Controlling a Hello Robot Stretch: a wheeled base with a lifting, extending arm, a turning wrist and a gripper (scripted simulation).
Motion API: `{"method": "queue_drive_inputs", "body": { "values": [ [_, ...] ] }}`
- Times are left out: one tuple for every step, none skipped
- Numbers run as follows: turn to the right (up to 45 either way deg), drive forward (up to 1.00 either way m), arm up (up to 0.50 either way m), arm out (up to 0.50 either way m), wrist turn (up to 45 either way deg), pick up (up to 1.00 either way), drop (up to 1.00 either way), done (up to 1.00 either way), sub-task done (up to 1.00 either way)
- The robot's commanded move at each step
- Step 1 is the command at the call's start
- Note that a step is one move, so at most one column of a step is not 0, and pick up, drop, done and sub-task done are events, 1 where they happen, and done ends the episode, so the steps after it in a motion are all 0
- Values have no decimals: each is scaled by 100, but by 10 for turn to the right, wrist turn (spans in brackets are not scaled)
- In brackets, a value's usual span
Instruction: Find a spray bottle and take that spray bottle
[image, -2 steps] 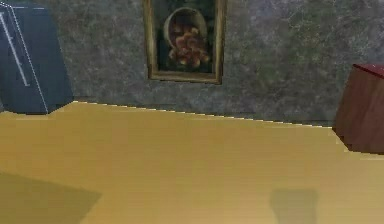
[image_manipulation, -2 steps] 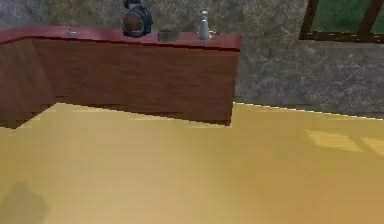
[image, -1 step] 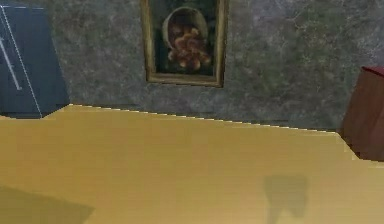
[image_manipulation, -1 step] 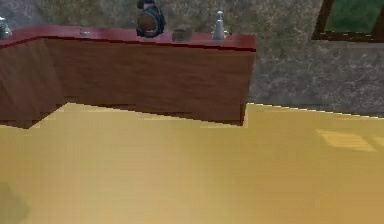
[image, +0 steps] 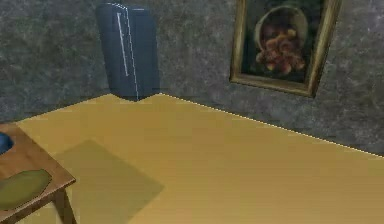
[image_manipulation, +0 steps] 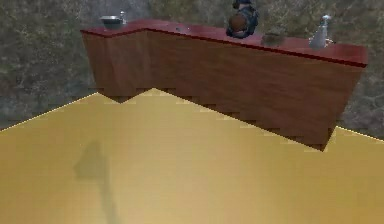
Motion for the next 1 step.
{"method": "queue_drive_inputs", "body": {
  "values": [
    [0, 100, 0, 0, 0, 0, 0, 0, 0]
  ]
}}
